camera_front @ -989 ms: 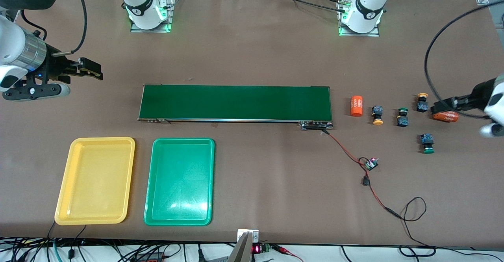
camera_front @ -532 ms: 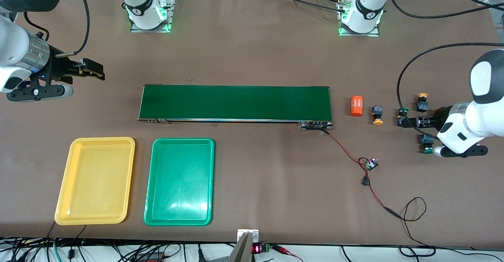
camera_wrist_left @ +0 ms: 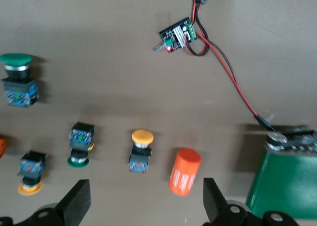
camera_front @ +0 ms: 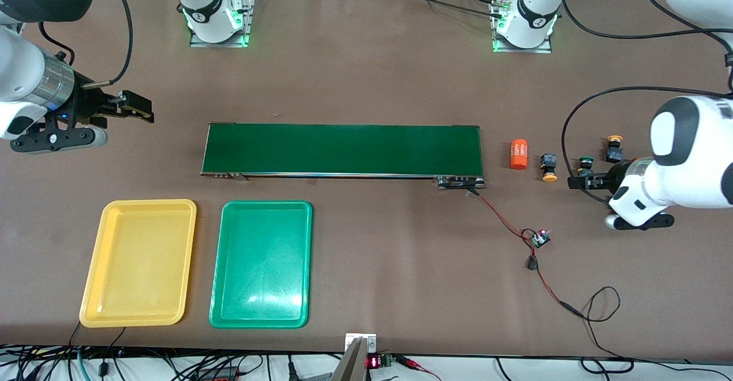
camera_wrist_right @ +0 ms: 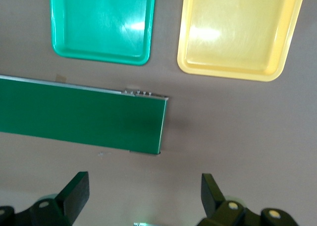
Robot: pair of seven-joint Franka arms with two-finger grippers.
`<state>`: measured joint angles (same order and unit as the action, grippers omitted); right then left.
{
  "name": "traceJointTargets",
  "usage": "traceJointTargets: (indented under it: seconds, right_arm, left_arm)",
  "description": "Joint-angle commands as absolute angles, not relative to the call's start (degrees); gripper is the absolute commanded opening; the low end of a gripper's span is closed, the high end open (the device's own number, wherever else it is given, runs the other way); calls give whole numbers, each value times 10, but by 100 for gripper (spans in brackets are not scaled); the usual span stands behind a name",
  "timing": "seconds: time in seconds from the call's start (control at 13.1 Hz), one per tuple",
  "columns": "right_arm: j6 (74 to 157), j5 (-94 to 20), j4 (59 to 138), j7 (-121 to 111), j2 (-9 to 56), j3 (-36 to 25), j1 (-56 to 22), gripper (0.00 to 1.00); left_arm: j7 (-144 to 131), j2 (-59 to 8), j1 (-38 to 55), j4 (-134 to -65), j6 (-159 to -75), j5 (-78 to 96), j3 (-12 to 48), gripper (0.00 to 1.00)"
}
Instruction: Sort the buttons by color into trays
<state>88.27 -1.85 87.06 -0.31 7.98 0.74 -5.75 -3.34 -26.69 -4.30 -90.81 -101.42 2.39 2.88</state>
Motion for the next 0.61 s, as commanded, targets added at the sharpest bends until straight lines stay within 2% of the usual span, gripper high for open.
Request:
traceJointTargets:
  seconds: [0.0, 0.23, 0.53]
  right_arm:
    - [909, -14, 871, -1, 84, 10, -53, 100]
    - [915, 17, 871, -1, 92, 10, -53, 100]
    - [918, 24, 871, -1, 95, 10, -51, 100]
  left_arm:
    - [-30, -228, -45, -1011, -1098, 33, 36, 100]
    - [-18, -222, -47, -1085, -1180, 33, 49, 100]
    - [-6, -201, -67, -1173, -1246, 33, 95, 100]
